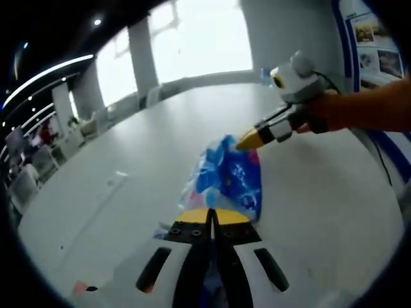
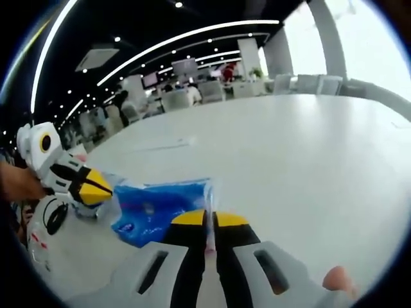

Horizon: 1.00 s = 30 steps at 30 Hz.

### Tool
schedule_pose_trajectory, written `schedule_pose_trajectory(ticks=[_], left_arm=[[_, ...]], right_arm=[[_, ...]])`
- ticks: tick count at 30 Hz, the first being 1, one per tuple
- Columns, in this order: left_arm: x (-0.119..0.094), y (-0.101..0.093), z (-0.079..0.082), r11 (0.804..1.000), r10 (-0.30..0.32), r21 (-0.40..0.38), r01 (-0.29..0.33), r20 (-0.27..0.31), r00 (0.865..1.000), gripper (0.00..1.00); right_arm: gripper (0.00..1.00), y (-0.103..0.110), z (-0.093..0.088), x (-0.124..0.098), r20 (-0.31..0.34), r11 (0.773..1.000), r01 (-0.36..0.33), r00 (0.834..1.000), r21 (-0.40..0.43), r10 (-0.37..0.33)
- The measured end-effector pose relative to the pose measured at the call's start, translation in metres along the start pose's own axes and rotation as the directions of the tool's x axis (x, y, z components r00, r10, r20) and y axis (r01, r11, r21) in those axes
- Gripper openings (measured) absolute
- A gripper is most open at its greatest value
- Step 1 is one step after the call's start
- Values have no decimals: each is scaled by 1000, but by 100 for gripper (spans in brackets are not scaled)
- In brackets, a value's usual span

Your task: Arrange the tabletop items into an orderly group along one side of the table until the central work area is clear of visible clutter.

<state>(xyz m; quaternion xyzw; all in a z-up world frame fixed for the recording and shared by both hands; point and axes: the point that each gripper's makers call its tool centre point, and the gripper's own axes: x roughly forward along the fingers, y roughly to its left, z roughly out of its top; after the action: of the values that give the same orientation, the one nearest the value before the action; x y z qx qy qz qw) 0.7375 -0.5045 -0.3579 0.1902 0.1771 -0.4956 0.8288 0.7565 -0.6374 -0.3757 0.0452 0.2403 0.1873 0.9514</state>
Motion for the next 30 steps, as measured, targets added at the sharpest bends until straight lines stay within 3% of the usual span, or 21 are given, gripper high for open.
schedule_pose_trajectory(ticks=[20, 30], left_arm=[[-4, 0, 5, 1000, 7, -26, -7, 14, 1000, 1], [-8, -1, 10, 998, 6, -60, -5, 20, 1000, 21]], right_arm=[[20, -10, 13, -20, 58, 999, 39, 998, 29, -40], [39, -6, 23, -28, 87, 999, 45, 995, 13, -46]])
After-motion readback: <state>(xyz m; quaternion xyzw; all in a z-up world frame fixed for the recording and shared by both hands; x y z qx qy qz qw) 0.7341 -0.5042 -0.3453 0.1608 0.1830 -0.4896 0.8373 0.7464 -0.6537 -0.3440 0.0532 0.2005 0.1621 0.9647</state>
